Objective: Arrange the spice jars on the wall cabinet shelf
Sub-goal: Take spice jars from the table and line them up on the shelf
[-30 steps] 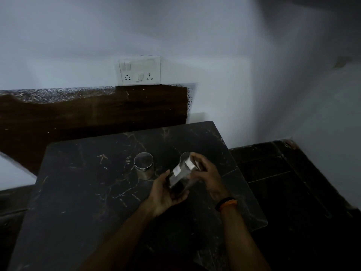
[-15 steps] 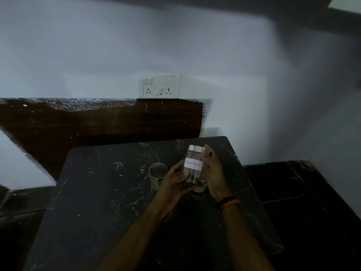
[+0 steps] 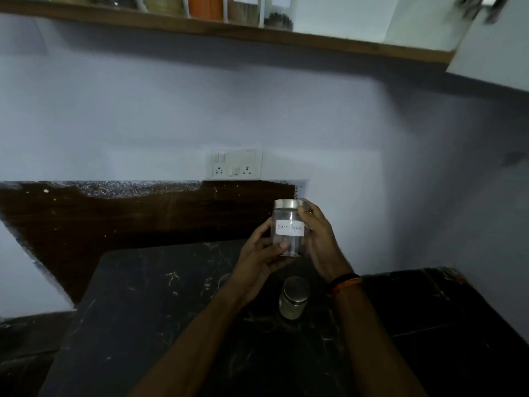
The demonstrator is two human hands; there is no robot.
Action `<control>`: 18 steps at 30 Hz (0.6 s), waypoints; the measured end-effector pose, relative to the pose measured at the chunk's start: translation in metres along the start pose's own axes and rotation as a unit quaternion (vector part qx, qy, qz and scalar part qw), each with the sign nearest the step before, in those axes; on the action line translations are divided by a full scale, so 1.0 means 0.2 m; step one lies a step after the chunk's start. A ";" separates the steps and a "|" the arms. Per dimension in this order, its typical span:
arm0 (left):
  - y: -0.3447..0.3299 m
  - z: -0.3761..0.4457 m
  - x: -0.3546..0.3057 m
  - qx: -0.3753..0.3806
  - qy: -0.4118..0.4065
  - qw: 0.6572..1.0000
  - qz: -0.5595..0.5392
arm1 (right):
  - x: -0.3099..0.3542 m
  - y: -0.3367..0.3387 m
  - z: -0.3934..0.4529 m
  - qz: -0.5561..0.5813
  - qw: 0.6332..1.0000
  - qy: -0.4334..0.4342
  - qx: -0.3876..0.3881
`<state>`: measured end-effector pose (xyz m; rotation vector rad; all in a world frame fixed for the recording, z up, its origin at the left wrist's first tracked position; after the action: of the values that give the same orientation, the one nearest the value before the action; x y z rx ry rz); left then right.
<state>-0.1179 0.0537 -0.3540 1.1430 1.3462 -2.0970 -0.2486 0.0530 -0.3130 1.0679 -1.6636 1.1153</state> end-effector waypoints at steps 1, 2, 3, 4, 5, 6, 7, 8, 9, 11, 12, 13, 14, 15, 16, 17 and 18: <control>-0.02 0.04 -0.04 0.006 -0.009 1.000 0.008 | 0.07 -0.02 0.00 -0.005 1.000 0.017 0.006; -0.04 0.07 -0.08 0.013 -0.017 1.000 0.017 | 0.13 -0.04 0.00 -0.009 0.999 0.030 0.013; -0.06 0.11 -0.12 0.018 -0.026 0.999 0.026 | 0.19 -0.05 0.00 -0.017 0.999 0.041 0.016; -0.09 0.14 -0.16 0.023 -0.033 0.999 0.030 | 0.26 -0.07 0.01 -0.021 0.998 0.050 0.019; -0.11 0.18 -0.21 0.026 -0.042 0.998 0.037 | 0.33 -0.08 0.01 -0.025 0.998 0.060 0.021; -0.13 0.22 -0.25 0.027 -0.051 0.998 0.039 | 0.39 -0.09 0.01 -0.025 0.997 0.070 0.024; -0.16 0.26 -0.30 0.028 -0.061 0.997 0.042 | 0.47 -0.11 0.01 -0.029 0.996 0.083 0.023; -0.19 0.29 -0.34 0.033 -0.072 0.996 0.043 | 0.54 -0.12 0.00 -0.036 0.994 0.096 0.025; -0.23 0.33 -0.39 0.037 -0.082 0.995 0.048 | 0.61 -0.14 0.00 -0.046 0.993 0.109 0.025; -0.29 0.39 -0.49 0.047 -0.097 0.993 0.054 | 0.73 -0.17 -0.02 -0.057 0.989 0.135 0.025; -0.32 0.41 -0.53 0.051 -0.104 0.992 0.060 | 0.79 -0.17 -0.03 -0.060 0.987 0.146 0.026; -0.35 0.44 -0.58 0.055 -0.111 0.990 0.067 | 0.86 -0.19 -0.03 -0.061 0.986 0.155 0.030; -0.38 0.47 -0.64 0.057 -0.118 0.989 0.075 | 0.92 -0.21 -0.04 -0.062 0.984 0.165 0.032; -0.41 0.50 -0.70 0.062 -0.128 0.987 0.081 | 1.00 -0.22 -0.06 -0.061 0.981 0.180 0.034; -0.45 0.53 -0.76 0.068 -0.138 0.984 0.086 | 1.07 -0.24 -0.08 -0.061 0.978 0.195 0.035; -0.48 0.56 -0.81 0.073 -0.144 0.983 0.092 | 1.13 -0.25 -0.09 -0.060 0.976 0.206 0.036; -0.52 0.59 -0.86 0.079 -0.153 0.980 0.098 | 1.20 -0.26 -0.10 -0.062 0.973 0.218 0.037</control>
<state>-0.1382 -0.0191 -0.1331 0.9216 0.9047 -2.1547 -0.2632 0.0141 -0.0703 0.8804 -1.2025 1.2335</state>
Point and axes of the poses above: each hand's wrist, its own z-axis towards the middle knuckle, its own y-axis out of the back of the hand, x = y × z, the point moved 9 cm from there along z, towards the middle knuckle, and after that the axes turned 13 degrees about -y, right-handed, at the moved point
